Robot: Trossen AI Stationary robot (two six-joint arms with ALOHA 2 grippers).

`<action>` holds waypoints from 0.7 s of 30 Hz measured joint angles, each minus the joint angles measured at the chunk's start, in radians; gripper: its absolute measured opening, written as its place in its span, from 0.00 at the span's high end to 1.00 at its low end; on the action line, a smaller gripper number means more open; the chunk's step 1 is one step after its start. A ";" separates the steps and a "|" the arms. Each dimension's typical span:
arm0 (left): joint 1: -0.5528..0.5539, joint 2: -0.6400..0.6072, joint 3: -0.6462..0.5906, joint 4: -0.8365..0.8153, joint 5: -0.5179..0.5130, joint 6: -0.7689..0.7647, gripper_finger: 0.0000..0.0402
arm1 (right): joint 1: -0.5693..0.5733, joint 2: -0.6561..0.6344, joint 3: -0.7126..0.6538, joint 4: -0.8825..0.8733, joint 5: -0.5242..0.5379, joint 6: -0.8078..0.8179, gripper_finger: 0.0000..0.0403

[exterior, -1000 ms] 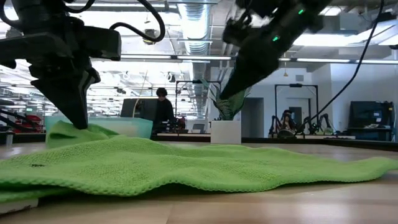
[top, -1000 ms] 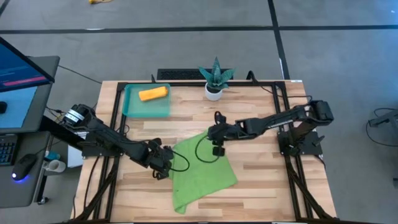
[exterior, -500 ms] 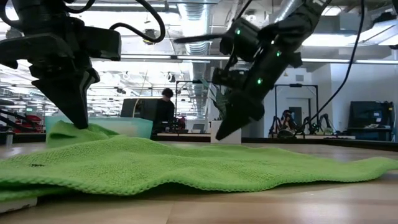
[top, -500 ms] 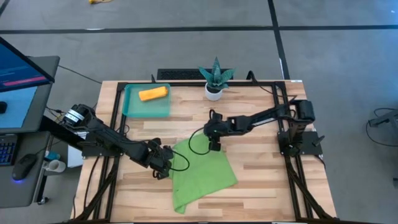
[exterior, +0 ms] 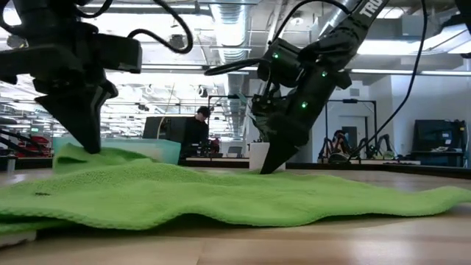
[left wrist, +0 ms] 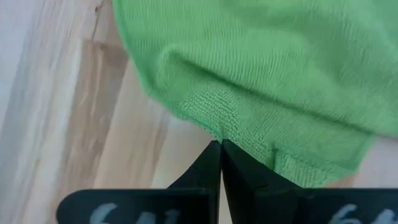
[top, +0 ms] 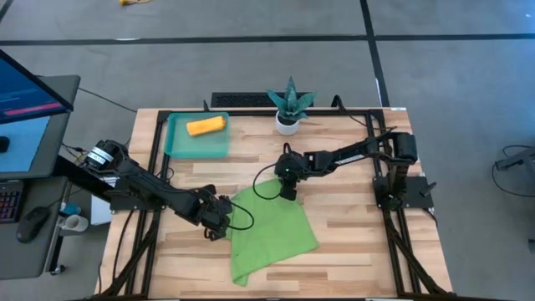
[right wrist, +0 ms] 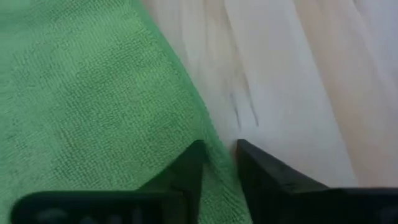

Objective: Roll microfiber towels into tight, uniform cylinder then place into a basket
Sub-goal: Fold the light green microfiber cloth

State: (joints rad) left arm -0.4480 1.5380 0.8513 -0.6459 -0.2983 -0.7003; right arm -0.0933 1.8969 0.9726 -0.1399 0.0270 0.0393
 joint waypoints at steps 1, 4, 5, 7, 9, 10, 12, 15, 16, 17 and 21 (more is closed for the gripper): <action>0.000 0.000 0.000 -0.017 0.002 0.002 1.00 | 0.000 -0.005 0.000 -0.013 -0.013 0.012 0.73; 0.001 0.000 0.000 -0.065 0.028 0.003 1.00 | 0.012 -0.008 0.000 -0.041 -0.022 0.057 0.85; 0.001 0.000 0.000 -0.080 0.039 0.004 1.00 | 0.019 -0.008 0.000 -0.048 -0.022 0.071 0.89; 0.001 0.000 0.000 -0.101 0.055 0.005 1.00 | 0.032 -0.013 0.000 -0.055 -0.022 0.088 0.96; 0.005 0.000 0.006 -0.126 0.057 0.009 1.00 | 0.052 -0.017 -0.002 -0.063 -0.022 0.093 0.97; 0.008 0.000 0.011 -0.138 0.058 0.012 1.00 | 0.062 -0.017 -0.001 -0.065 -0.022 0.101 0.97; 0.016 0.000 0.030 -0.168 0.058 0.029 1.00 | 0.083 -0.016 0.011 -0.083 -0.022 0.130 0.95; 0.029 0.000 0.074 -0.213 0.053 0.087 1.00 | 0.117 -0.013 0.047 -0.131 -0.016 0.152 0.96; 0.035 -0.001 0.088 -0.223 0.047 0.116 1.00 | 0.129 -0.012 0.058 -0.145 -0.012 0.156 0.97; 0.041 -0.001 0.101 -0.228 0.039 0.143 1.00 | 0.141 -0.012 0.067 -0.160 -0.006 0.164 0.98; 0.069 -0.001 0.126 -0.229 0.033 0.208 1.00 | 0.180 -0.009 0.103 -0.225 0.014 0.195 0.97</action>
State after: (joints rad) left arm -0.3792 1.5372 0.9770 -0.8746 -0.2654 -0.4926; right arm 0.0862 1.8881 1.0758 -0.3648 0.0410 0.2343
